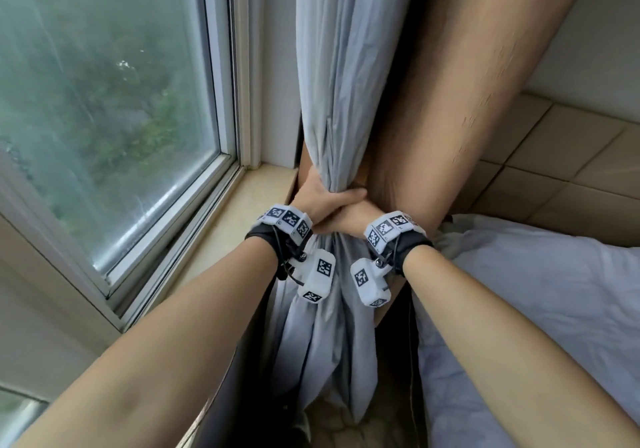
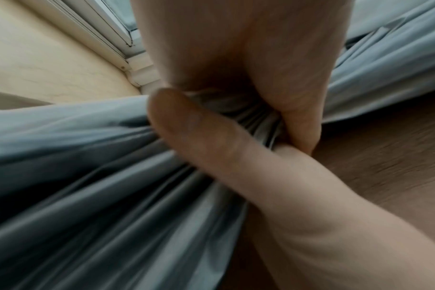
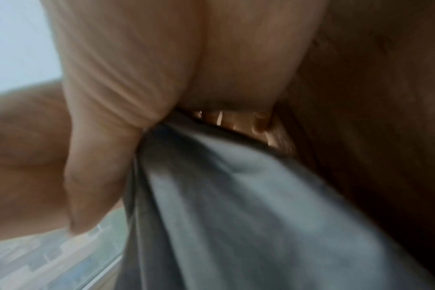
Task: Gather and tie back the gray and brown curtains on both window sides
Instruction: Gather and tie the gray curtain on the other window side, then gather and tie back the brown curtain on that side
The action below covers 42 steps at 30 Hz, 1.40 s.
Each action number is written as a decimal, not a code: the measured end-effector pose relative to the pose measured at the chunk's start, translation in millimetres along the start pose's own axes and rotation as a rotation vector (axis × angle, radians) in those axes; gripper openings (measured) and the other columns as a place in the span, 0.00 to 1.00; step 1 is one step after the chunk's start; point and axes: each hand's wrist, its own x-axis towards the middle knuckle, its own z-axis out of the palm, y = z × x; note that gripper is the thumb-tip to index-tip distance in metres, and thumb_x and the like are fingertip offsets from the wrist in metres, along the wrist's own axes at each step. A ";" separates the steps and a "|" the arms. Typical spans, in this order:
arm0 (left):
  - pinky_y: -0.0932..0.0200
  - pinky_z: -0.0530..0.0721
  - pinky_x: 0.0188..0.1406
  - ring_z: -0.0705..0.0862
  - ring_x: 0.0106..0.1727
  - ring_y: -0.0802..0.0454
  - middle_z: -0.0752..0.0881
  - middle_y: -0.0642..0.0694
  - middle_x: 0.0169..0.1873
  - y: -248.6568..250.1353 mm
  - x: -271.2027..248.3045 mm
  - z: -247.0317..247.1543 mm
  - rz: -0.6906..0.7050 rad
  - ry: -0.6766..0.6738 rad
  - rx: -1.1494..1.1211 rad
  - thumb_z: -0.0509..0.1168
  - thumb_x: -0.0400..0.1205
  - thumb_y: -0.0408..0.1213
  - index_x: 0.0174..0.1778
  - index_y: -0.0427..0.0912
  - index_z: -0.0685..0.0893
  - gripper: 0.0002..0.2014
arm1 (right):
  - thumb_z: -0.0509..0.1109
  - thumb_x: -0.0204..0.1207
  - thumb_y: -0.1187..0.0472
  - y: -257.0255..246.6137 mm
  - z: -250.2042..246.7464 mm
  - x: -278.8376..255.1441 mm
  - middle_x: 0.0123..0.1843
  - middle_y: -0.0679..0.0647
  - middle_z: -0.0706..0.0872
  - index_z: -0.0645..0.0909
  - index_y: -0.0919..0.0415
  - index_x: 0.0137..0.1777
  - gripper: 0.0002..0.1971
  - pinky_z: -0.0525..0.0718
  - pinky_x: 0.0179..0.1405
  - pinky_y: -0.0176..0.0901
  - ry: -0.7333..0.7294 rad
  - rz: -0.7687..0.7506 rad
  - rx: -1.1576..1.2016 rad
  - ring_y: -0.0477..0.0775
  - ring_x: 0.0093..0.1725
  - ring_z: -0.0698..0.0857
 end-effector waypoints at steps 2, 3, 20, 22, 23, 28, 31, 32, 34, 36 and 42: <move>0.52 0.86 0.60 0.88 0.56 0.56 0.89 0.50 0.54 -2.9 -6.9 -2.9 0.030 0.117 0.060 0.84 0.62 0.50 0.66 0.45 0.80 0.37 | 0.86 0.57 0.43 -0.3 -0.5 -8.0 0.80 0.54 0.71 0.62 0.57 0.82 0.56 0.67 0.79 0.46 -0.058 -0.049 -0.053 0.54 0.79 0.68; 0.56 0.87 0.56 0.88 0.53 0.59 0.89 0.50 0.51 -5.2 -10.4 -4.2 0.044 0.153 0.070 0.83 0.64 0.45 0.62 0.46 0.81 0.31 | 0.86 0.54 0.39 5.8 -0.8 -11.5 0.80 0.53 0.69 0.61 0.56 0.83 0.58 0.67 0.79 0.47 -0.080 -0.035 -0.084 0.53 0.79 0.68; 0.76 0.80 0.33 0.85 0.38 0.71 0.85 0.52 0.42 -7.3 -26.4 -4.8 0.025 0.212 0.066 0.78 0.64 0.22 0.57 0.42 0.76 0.28 | 0.59 0.82 0.52 22.7 -34.9 -18.5 0.80 0.52 0.67 0.69 0.47 0.78 0.24 0.82 0.55 0.54 0.160 -0.071 -0.847 0.66 0.57 0.86; 0.77 0.80 0.32 0.86 0.43 0.64 0.85 0.52 0.43 -8.8 -27.7 -5.5 0.008 0.256 0.081 0.78 0.64 0.23 0.61 0.38 0.76 0.30 | 0.59 0.83 0.49 32.2 -29.9 -10.8 0.72 0.58 0.72 0.80 0.57 0.70 0.21 0.78 0.50 0.51 0.240 0.008 -0.850 0.67 0.55 0.84; 0.77 0.80 0.32 0.85 0.44 0.62 0.85 0.52 0.43 -9.6 -28.2 -6.6 0.004 0.282 0.098 0.78 0.64 0.24 0.61 0.39 0.76 0.30 | 0.59 0.83 0.48 40.7 -27.1 -8.9 0.68 0.58 0.75 0.84 0.61 0.65 0.21 0.77 0.50 0.50 0.295 0.038 -0.824 0.66 0.55 0.82; 0.56 0.89 0.40 0.87 0.44 0.53 0.86 0.49 0.45 -17.5 -20.9 -7.4 -0.098 0.439 0.158 0.79 0.57 0.37 0.62 0.43 0.76 0.36 | 0.68 0.74 0.62 93.2 -37.7 -21.2 0.52 0.56 0.82 0.81 0.60 0.41 0.03 0.73 0.61 0.50 0.439 -0.006 -0.475 0.62 0.51 0.79; 0.61 0.85 0.34 0.87 0.42 0.51 0.86 0.48 0.43 -18.8 -15.3 3.9 -0.099 0.439 0.181 0.78 0.57 0.39 0.61 0.39 0.77 0.35 | 0.62 0.60 0.79 110.1 -45.9 -37.2 0.50 0.52 0.75 0.67 0.56 0.35 0.16 0.77 0.48 0.55 0.537 -0.178 -0.256 0.62 0.43 0.78; 0.62 0.84 0.33 0.88 0.42 0.51 0.87 0.48 0.42 -18.3 -13.9 8.6 -0.095 0.444 0.194 0.78 0.56 0.41 0.59 0.39 0.78 0.34 | 0.59 0.57 0.81 114.2 -47.9 -40.2 0.52 0.52 0.74 0.66 0.56 0.38 0.19 0.78 0.45 0.56 0.580 -0.214 -0.201 0.60 0.44 0.77; 0.60 0.85 0.34 0.88 0.42 0.52 0.87 0.48 0.43 -18.3 -10.9 17.7 -0.089 0.456 0.224 0.77 0.56 0.43 0.57 0.39 0.79 0.33 | 0.58 0.56 0.83 119.3 -49.0 -47.4 0.61 0.52 0.73 0.66 0.58 0.44 0.22 0.79 0.46 0.55 0.648 -0.263 -0.133 0.57 0.51 0.78; 0.60 0.86 0.34 0.88 0.44 0.51 0.87 0.47 0.44 -18.2 -7.9 23.6 -0.093 0.460 0.223 0.76 0.57 0.41 0.58 0.40 0.79 0.32 | 0.59 0.63 0.84 122.8 -45.1 -54.8 0.71 0.52 0.69 0.72 0.62 0.52 0.22 0.81 0.53 0.47 0.743 -0.305 -0.018 0.56 0.63 0.78; 0.67 0.83 0.29 0.87 0.43 0.53 0.86 0.46 0.45 -18.7 1.4 36.4 -0.090 0.503 0.196 0.78 0.60 0.36 0.62 0.38 0.77 0.32 | 0.54 0.62 0.88 136.1 -46.4 -70.0 0.82 0.58 0.59 0.68 0.57 0.79 0.44 0.73 0.78 0.46 0.937 -0.343 0.028 0.57 0.84 0.62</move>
